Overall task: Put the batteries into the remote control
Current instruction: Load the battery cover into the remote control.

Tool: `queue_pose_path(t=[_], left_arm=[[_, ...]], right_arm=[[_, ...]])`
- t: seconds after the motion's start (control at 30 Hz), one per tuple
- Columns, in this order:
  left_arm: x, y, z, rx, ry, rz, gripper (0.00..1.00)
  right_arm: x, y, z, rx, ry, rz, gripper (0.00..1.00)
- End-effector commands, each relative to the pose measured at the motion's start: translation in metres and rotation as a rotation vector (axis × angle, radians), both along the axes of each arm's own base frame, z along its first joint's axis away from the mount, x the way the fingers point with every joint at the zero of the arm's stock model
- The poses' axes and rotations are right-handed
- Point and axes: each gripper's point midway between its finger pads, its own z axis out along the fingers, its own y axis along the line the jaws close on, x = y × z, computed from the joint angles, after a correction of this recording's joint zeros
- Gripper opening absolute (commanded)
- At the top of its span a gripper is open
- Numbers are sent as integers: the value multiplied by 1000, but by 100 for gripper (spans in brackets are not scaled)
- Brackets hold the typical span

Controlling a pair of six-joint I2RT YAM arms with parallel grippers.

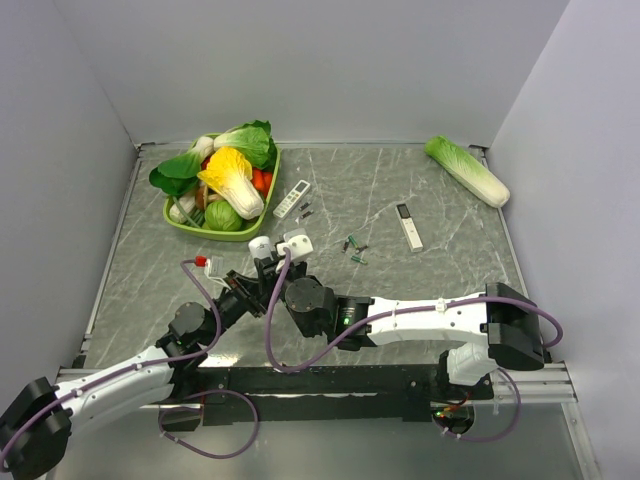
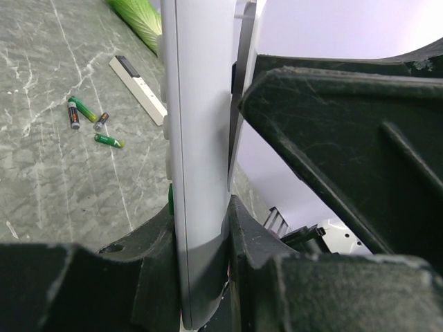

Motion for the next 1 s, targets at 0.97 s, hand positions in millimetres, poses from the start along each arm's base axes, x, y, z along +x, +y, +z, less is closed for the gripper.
queue_pose_path(t=[0.97], left_arm=[[2,14,-9,-86,66,55,2]], right_arm=[[-1,-6,13,23,1,12,79]])
